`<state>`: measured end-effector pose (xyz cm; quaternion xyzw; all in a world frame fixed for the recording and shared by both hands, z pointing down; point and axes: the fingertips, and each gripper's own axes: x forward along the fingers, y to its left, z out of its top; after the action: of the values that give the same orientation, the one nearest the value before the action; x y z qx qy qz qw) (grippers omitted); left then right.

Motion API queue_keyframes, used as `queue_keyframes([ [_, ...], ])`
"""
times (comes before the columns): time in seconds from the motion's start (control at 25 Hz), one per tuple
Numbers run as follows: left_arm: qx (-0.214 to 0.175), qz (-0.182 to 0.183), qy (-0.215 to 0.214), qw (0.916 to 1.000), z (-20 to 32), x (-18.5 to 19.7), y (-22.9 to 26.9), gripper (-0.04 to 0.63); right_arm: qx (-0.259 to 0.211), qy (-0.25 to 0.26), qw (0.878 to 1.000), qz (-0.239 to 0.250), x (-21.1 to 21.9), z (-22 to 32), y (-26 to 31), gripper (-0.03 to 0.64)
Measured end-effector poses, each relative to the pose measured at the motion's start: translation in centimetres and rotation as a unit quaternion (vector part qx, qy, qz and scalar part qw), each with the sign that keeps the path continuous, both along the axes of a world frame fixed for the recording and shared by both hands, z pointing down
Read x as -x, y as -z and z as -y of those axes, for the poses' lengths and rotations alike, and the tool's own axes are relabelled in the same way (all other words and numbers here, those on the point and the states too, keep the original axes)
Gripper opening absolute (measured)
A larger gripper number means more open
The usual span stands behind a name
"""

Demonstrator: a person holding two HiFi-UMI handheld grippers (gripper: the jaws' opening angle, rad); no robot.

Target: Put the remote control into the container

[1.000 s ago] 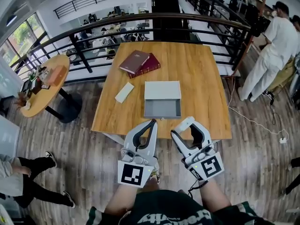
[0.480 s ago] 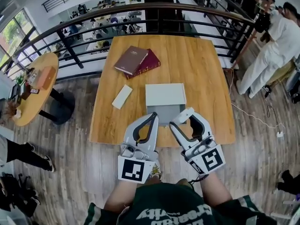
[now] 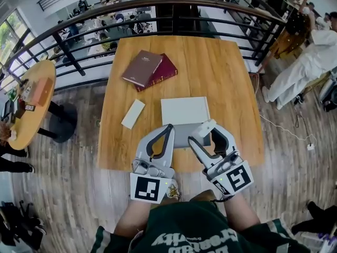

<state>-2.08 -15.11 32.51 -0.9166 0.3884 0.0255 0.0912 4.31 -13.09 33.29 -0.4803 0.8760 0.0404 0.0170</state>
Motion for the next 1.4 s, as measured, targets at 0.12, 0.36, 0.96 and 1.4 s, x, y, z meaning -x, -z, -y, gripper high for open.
queue_keyframes([
  [0.12,-0.001,0.006,-0.001,1.0,1.1,-0.1,-0.4,-0.006,0.006,-0.001,1.0,-0.003,-0.4,0.8,-0.4,0.261],
  [0.36,0.0,0.004,-0.002,1.0,1.8,-1.3,-1.0,-0.006,0.014,0.002,1.0,-0.013,-1.1,1.2,-1.1,0.261],
  [0.96,-0.021,0.046,0.047,0.9976,5.1,-4.7,-1.3,-0.006,0.035,0.098,0.994,-0.012,-3.2,4.6,-2.9,0.261],
  [1.4,0.0,0.039,0.056,0.9977,7.4,-3.2,-3.2,-0.006,0.053,0.113,0.992,-0.025,-1.2,7.3,-4.6,0.261],
])
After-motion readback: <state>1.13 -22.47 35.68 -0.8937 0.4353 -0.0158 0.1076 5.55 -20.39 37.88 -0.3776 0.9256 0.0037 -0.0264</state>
